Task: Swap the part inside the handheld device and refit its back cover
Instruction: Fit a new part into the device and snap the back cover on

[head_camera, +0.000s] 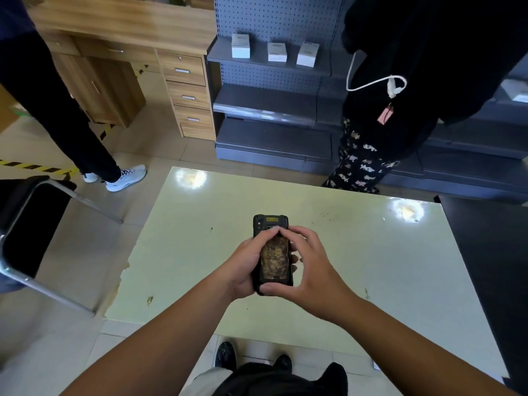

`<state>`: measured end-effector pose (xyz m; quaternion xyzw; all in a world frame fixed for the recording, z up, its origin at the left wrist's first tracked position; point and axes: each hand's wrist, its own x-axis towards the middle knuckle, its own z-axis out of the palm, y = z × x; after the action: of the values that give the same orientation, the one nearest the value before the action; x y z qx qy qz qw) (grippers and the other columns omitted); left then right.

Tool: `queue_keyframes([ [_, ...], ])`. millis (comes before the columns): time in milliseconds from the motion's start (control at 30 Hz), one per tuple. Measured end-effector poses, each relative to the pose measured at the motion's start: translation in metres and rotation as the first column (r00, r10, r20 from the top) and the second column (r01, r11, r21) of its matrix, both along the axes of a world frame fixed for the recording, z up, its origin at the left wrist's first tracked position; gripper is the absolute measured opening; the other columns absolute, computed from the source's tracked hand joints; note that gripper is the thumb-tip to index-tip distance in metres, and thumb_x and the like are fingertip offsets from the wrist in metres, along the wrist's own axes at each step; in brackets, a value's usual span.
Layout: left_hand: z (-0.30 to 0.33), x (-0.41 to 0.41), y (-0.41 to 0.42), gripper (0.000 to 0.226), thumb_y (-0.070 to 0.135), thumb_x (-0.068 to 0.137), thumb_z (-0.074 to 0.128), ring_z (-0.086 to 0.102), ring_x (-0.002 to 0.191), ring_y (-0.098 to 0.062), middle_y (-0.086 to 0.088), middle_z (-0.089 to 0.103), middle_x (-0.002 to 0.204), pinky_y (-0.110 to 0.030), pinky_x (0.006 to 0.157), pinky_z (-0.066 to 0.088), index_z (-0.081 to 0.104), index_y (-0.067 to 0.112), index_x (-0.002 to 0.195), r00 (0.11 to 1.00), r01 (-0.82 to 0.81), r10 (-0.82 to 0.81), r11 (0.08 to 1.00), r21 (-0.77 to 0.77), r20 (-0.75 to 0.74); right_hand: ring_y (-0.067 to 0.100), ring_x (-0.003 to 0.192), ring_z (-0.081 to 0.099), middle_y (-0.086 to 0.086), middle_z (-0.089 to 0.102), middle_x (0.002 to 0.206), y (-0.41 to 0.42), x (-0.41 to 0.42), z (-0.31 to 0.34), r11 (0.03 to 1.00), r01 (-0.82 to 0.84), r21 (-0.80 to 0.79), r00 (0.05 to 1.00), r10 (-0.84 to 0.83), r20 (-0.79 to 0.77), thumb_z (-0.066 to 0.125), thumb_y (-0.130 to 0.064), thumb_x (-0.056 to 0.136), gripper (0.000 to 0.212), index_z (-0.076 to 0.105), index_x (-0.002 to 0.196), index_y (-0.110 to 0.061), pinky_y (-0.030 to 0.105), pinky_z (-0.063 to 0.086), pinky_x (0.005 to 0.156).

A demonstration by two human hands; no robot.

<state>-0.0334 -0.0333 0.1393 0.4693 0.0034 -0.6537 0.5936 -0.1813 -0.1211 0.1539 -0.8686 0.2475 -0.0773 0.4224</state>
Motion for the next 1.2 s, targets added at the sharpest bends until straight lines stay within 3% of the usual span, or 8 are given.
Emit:
queue_keyframes([
  [133,-0.002,0.004,0.002,0.065,0.068,0.092,0.054,0.073,0.086,-0.030,-0.011,0.077,0.106,-0.041,0.076,0.063,0.077,0.013,0.118,0.993,0.004,-0.009,0.999,-0.038,-0.119,-0.004,0.126,0.041,-0.018,0.029,0.142,0.000,0.004,0.000,0.999,0.015,0.033,1.000,-0.015,0.014,0.090,-0.061,0.060,0.096,0.043,0.141,-0.039,0.015,0.041,0.104],
  [233,-0.002,0.005,0.003,0.068,0.070,0.092,0.052,0.072,0.087,-0.029,-0.011,0.076,0.110,-0.042,0.079,0.062,0.076,0.015,0.122,0.991,-0.003,-0.008,0.996,-0.086,-0.136,-0.009,0.120,0.042,-0.017,0.028,0.139,-0.002,0.005,0.001,0.997,0.013,0.082,1.000,-0.014,0.021,0.092,-0.060,0.057,0.093,0.044,0.135,-0.042,0.003,0.040,0.091],
  [333,-0.003,0.006,0.005,0.072,0.073,0.093,0.048,0.070,0.089,-0.030,-0.013,0.075,0.113,-0.043,0.082,0.061,0.072,0.016,0.129,0.991,0.007,-0.021,0.994,-0.109,-0.130,-0.008,0.119,0.042,-0.017,0.028,0.137,-0.002,0.005,0.000,0.996,-0.001,0.094,1.000,-0.002,0.023,0.090,-0.056,0.064,0.085,0.044,0.134,-0.041,0.000,0.037,0.090],
  [500,-0.007,0.007,0.008,0.085,0.081,0.091,0.040,0.073,0.089,-0.034,-0.017,0.077,0.108,-0.043,0.081,0.061,0.076,0.010,0.121,0.994,-0.004,-0.005,0.997,-0.081,-0.110,0.005,0.124,0.040,-0.020,0.036,0.129,0.005,0.008,0.004,0.999,0.046,0.023,0.995,-0.048,0.091,0.088,-0.054,0.064,0.077,0.044,0.126,-0.041,0.010,0.038,0.094],
  [633,-0.007,0.008,0.008,0.089,0.083,0.091,0.035,0.073,0.088,-0.033,-0.015,0.078,0.108,-0.043,0.081,0.061,0.079,0.011,0.115,0.990,-0.052,0.045,0.998,-0.047,-0.133,-0.001,0.116,0.040,-0.025,0.045,0.121,0.004,0.004,0.009,1.000,-0.016,-0.022,0.995,0.018,0.095,0.088,-0.055,0.065,0.078,0.041,0.127,-0.050,0.013,0.037,0.088],
  [900,-0.003,0.016,0.010,0.093,0.089,0.084,0.037,0.077,0.090,-0.034,-0.018,0.079,0.108,-0.042,0.078,0.063,0.079,0.014,0.117,0.994,-0.066,0.071,0.996,0.053,-0.088,0.009,0.106,0.050,-0.030,0.049,0.124,-0.005,0.001,0.017,0.986,-0.158,-0.045,0.978,0.163,0.133,0.079,-0.047,0.082,0.060,0.041,0.129,-0.047,0.020,0.045,0.090],
  [1033,0.002,0.015,0.011,0.091,0.091,0.083,0.037,0.078,0.087,-0.033,-0.016,0.081,0.103,-0.040,0.072,0.064,0.083,0.015,0.105,0.994,-0.059,0.065,0.996,0.066,-0.086,0.016,0.092,0.060,-0.016,0.061,0.109,-0.007,0.004,0.022,0.983,-0.176,0.051,0.976,0.168,0.140,0.084,-0.033,0.082,0.060,0.046,0.128,-0.044,0.036,0.055,0.086],
  [1200,0.010,0.016,0.011,0.093,0.087,0.087,0.034,0.078,0.094,-0.032,-0.016,0.080,0.109,-0.039,0.075,0.064,0.080,0.011,0.115,0.994,-0.052,0.053,0.999,0.014,-0.096,0.018,0.091,0.071,-0.013,0.067,0.112,-0.016,0.015,0.038,0.976,-0.141,0.163,0.976,0.109,0.191,0.088,-0.025,0.079,0.066,0.054,0.132,-0.045,0.037,0.061,0.087],
])
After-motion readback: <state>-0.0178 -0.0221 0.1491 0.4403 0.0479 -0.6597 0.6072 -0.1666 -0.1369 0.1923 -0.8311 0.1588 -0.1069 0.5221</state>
